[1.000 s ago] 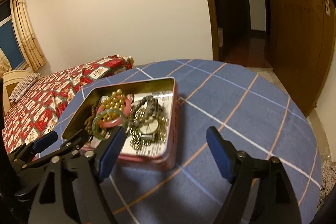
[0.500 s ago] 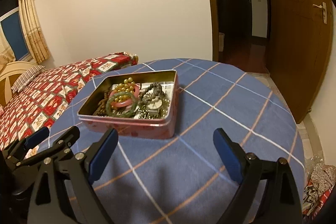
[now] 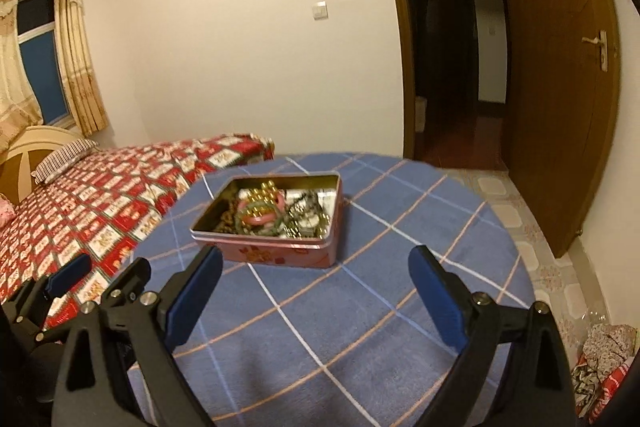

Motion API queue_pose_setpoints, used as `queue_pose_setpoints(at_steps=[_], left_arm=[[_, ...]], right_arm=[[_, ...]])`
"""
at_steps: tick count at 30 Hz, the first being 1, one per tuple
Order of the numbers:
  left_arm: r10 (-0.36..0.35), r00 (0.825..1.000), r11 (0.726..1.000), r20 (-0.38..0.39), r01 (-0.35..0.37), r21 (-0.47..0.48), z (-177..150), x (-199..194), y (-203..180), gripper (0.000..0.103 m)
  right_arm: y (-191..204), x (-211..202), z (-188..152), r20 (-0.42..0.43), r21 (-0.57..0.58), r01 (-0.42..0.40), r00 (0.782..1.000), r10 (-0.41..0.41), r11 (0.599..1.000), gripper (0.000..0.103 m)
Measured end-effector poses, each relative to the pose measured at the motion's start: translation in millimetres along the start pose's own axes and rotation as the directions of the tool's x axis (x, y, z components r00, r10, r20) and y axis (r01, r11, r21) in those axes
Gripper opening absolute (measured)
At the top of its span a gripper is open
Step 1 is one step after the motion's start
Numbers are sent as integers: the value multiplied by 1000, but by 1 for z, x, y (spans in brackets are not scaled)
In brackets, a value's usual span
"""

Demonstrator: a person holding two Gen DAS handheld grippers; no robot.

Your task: Organize jewelry

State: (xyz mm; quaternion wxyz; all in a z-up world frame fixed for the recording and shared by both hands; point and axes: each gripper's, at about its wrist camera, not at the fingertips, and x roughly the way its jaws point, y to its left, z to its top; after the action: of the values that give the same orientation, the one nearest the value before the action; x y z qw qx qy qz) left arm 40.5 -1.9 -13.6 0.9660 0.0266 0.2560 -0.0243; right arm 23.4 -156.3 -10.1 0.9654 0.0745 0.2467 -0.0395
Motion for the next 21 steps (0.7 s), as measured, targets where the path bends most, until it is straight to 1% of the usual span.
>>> queue_pose_setpoints(at_steps=[4, 7, 12, 17, 21], left_arm=[[-10, 999, 1000, 52, 12, -28, 9, -23, 7, 74], [-6, 995, 999, 96, 10, -38, 16, -40, 9, 79], [10, 988, 999, 155, -4, -36, 24, -61, 12, 82], [7, 982, 999, 190, 0, -35, 30, -74, 14, 85], [23, 977, 999, 211, -16, -34, 33, -79, 13, 88]], right_arm=[[5, -19, 6, 43, -9, -7, 999, 7, 1000, 97], [9, -34, 13, 94, -9, -14, 995, 14, 1000, 103], [13, -53, 21, 167, -18, -7, 986, 10, 1000, 103], [13, -62, 27, 200, -4, -16, 980, 16, 1000, 103], [13, -65, 29, 213, 3, -17, 977, 16, 1000, 103]])
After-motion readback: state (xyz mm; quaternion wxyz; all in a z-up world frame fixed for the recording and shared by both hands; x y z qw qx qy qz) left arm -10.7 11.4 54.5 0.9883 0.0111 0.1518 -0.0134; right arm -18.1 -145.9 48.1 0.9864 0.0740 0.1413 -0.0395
